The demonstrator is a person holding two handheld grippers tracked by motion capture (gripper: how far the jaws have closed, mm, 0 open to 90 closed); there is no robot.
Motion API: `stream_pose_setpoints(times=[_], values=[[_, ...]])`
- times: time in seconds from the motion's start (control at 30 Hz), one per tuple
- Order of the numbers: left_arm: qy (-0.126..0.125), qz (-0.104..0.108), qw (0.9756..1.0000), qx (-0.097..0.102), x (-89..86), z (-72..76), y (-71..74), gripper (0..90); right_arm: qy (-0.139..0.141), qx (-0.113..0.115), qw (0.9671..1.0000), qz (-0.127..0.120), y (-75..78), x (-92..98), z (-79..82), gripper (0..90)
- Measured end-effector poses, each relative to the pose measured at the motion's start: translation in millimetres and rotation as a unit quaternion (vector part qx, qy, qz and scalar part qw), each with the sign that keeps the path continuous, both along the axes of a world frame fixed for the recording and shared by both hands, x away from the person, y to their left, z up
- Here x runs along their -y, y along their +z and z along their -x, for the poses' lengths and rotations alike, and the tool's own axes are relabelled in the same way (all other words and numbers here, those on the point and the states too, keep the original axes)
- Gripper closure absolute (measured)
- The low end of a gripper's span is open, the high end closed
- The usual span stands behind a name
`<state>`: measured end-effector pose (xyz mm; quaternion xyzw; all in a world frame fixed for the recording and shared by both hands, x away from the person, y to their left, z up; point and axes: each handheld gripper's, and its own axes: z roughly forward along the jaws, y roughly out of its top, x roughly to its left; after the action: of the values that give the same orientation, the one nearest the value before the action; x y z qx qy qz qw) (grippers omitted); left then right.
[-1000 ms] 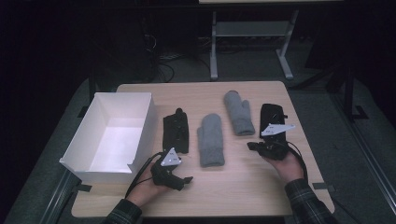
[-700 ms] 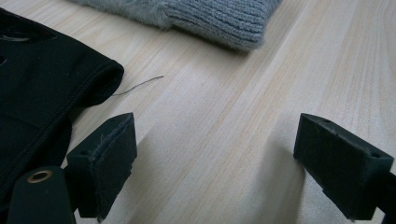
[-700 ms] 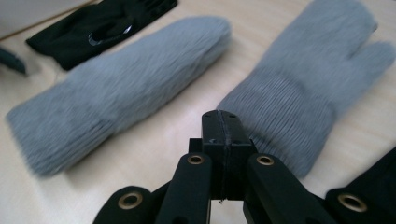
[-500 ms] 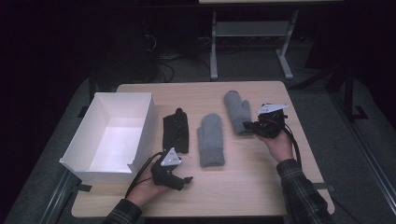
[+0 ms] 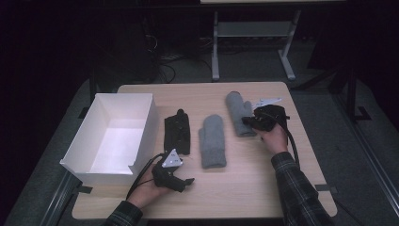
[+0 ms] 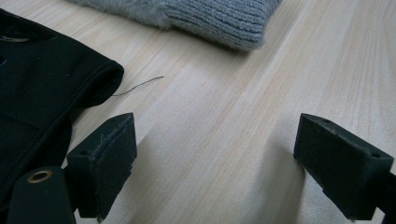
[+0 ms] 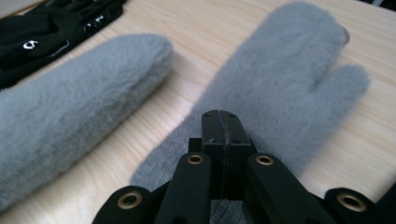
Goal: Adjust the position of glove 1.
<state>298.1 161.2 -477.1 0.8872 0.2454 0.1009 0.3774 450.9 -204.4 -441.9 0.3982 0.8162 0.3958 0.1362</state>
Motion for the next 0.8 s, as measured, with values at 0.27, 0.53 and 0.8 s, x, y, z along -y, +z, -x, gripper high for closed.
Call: stream_pose_setpoints(times=[0.27, 0.53, 0.8], values=[[0.000, 0.000, 1.0000, 0.000, 0.1, 0.0, 0.0, 12.5, 0.010, -0.022, 0.9996, 0.016, -12.9, 1.3, 1.2, 90.0], [0.001, 0.000, 1.0000, 0.000, 0.0, 0.2, 0.0, 12.5, 0.014, -0.034, 0.9993, 0.012, -12.9, 1.6, 5.9, 90.0], [0.001, 0.001, 1.0000, 0.000, 0.0, 0.3, 0.0, 12.5, 0.028, -0.047, 0.9985, 0.009, -11.0, 2.9, 17.1, 90.0]])
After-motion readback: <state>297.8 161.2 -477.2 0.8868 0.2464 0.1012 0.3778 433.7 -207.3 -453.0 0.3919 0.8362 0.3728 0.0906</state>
